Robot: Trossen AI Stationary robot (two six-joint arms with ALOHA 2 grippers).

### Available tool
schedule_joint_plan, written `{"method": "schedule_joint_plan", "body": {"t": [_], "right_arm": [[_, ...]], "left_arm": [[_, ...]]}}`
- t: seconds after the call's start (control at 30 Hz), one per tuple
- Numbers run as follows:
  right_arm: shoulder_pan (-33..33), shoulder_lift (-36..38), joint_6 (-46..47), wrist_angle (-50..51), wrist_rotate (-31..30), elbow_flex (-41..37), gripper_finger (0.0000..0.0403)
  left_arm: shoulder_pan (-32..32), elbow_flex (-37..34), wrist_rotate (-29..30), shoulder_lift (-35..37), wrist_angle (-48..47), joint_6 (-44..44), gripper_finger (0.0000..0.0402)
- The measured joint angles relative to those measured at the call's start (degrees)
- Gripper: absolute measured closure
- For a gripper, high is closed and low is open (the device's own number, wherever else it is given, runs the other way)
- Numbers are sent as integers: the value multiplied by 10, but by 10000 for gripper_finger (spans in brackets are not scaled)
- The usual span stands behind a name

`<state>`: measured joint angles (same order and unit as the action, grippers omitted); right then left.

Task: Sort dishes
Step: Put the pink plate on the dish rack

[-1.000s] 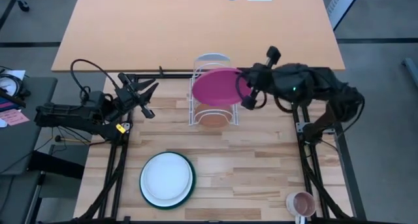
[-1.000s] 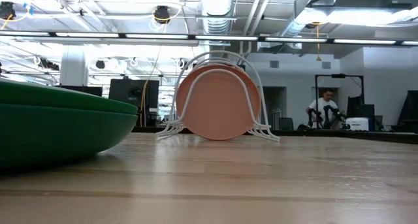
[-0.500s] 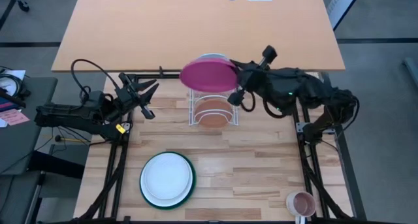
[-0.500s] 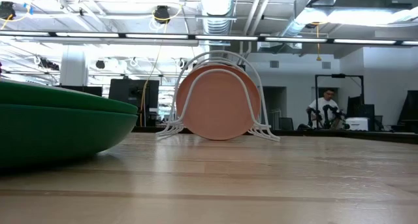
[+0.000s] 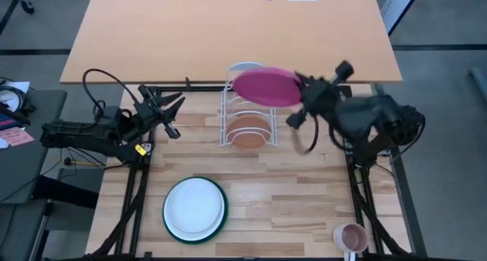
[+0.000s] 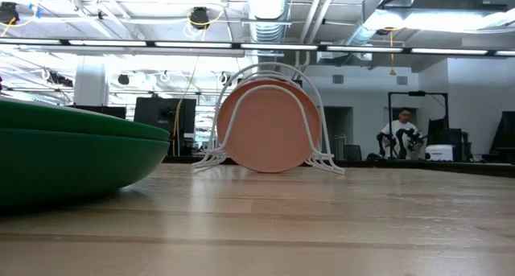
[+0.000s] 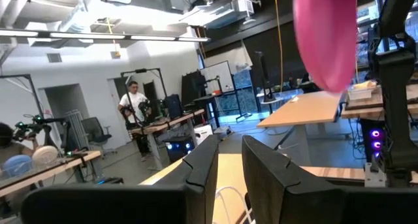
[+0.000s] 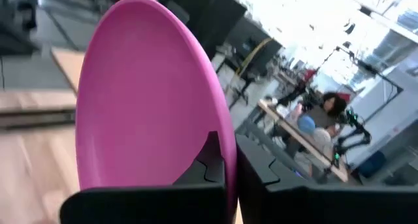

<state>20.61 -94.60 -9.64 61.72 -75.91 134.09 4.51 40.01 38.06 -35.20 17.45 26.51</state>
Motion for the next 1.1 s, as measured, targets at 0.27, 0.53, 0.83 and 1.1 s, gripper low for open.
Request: {"method": "schedule_joint_plan", "body": {"t": [0.27,0.53,0.83,1.1], "right_arm": [[26,-3,275,197,-54,-50,391],[-17,-5,319,164,-80,-190,391],[-131,-4,74,-19,12,-213,390],[-223,-4,-113,-157,175,-213,390]], "left_arm": [[0,0,-2,0,3,-6,337],[0,0,-2,0,4,-9,337],[0,0,-2,0,4,-5,337],[0,0,-2,0,0,0,337]]}}
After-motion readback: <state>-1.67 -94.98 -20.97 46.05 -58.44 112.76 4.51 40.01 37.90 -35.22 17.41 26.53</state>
